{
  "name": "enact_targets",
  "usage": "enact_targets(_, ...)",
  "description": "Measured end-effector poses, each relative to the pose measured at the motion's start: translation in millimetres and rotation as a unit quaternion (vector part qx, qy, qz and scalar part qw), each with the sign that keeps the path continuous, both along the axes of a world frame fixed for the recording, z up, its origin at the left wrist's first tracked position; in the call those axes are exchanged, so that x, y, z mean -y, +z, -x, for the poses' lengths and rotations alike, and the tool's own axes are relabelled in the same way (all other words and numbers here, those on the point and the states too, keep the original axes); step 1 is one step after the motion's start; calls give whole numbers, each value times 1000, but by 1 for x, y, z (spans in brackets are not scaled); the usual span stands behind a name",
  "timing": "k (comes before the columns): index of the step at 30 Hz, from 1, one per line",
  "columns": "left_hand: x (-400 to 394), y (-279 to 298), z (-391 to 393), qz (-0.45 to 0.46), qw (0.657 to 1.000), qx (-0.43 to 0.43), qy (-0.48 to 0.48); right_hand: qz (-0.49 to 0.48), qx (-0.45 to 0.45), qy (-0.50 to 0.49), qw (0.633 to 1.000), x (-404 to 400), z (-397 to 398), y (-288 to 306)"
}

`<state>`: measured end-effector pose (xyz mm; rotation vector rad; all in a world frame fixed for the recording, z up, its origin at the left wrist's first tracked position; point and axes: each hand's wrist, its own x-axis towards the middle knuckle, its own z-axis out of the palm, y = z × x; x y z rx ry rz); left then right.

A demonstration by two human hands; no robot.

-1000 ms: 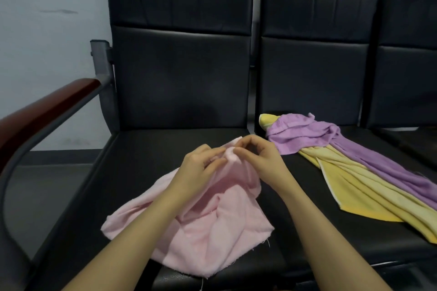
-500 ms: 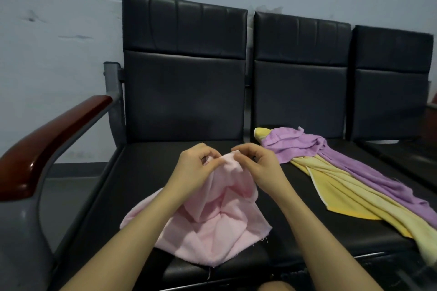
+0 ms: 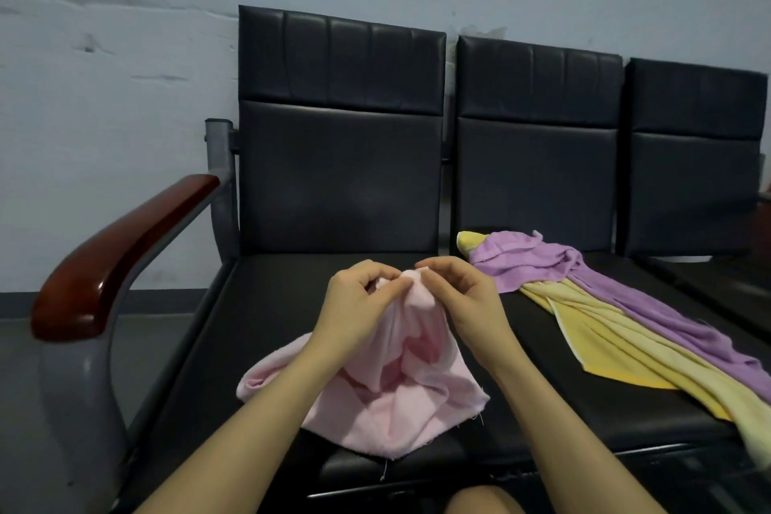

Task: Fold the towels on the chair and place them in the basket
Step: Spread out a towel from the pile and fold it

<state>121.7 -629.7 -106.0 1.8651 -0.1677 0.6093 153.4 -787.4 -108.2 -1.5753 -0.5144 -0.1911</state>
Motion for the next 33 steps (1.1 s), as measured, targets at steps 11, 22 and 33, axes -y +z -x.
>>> enact_targets(11,-10,-5,7,-47,999,10,25,-58,-41,9,997,-8,8,-4)
enact_targets(22,-40,1,11,-105,992,-49,45,134,53,-91,985,7,-5,-5)
enact_targets(33,-74,11,16,-198,967,-30,156,127,60,-216,966,16,-7,-15)
